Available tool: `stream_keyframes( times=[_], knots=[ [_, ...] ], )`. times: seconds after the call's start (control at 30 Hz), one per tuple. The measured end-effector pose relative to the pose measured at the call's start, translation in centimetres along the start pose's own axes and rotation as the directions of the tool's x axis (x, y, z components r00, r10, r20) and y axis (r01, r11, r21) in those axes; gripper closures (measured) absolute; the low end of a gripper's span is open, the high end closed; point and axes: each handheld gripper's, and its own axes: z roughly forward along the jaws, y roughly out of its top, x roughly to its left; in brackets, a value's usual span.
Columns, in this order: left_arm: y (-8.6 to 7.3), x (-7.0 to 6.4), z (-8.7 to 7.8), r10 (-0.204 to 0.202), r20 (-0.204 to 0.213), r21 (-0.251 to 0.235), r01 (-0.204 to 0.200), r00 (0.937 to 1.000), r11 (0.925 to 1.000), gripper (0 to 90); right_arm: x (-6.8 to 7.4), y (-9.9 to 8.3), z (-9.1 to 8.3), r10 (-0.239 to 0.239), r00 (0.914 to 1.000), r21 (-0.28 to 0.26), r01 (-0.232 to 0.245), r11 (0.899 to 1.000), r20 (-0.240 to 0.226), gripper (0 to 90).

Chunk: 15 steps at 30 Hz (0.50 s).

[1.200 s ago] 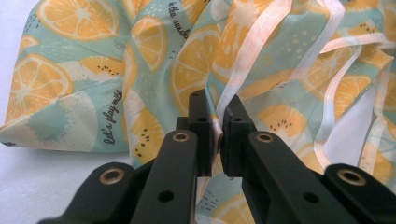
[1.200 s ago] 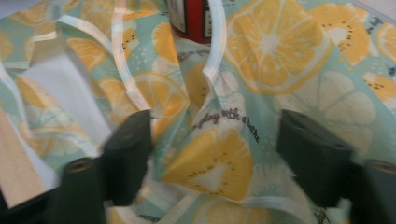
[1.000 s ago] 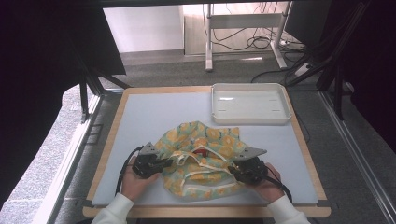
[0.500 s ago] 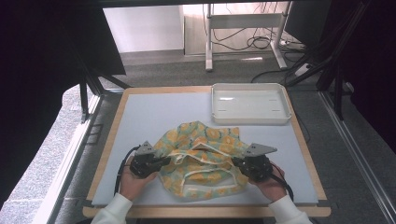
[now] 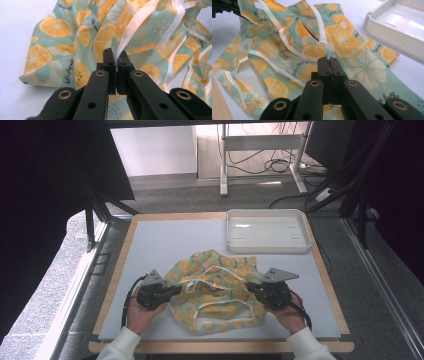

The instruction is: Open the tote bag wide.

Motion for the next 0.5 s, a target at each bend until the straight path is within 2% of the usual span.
stream_keyframes(
  times=[0.1, 0.3, 0.5],
  knots=[
    [0.2, 0.1, -0.4, -0.005, -0.006, -0.017, 0.004, 1.0000, 0.9998, 89.0, 0.0, 0.4, -0.2, -0.001, 0.9999, -0.023, 0.001, 1.000, 0.011, 88.6],
    [0.4, 0.6, -0.9, -0.019, -0.015, -0.042, 0.018, 0.9997, 0.9990, 89.0, -0.1, 0.7, 0.0, -0.015, 0.9996, -0.026, 0.015, 1.000, 0.025, 88.6],
    [0.7, 0.8, -1.3, -0.015, -0.029, -0.056, 0.013, 0.9995, 0.9984, 89.0, -0.4, 2.0, 0.3, -0.025, 0.9989, -0.041, 0.027, 0.999, 0.040, 88.6]
  ],
)
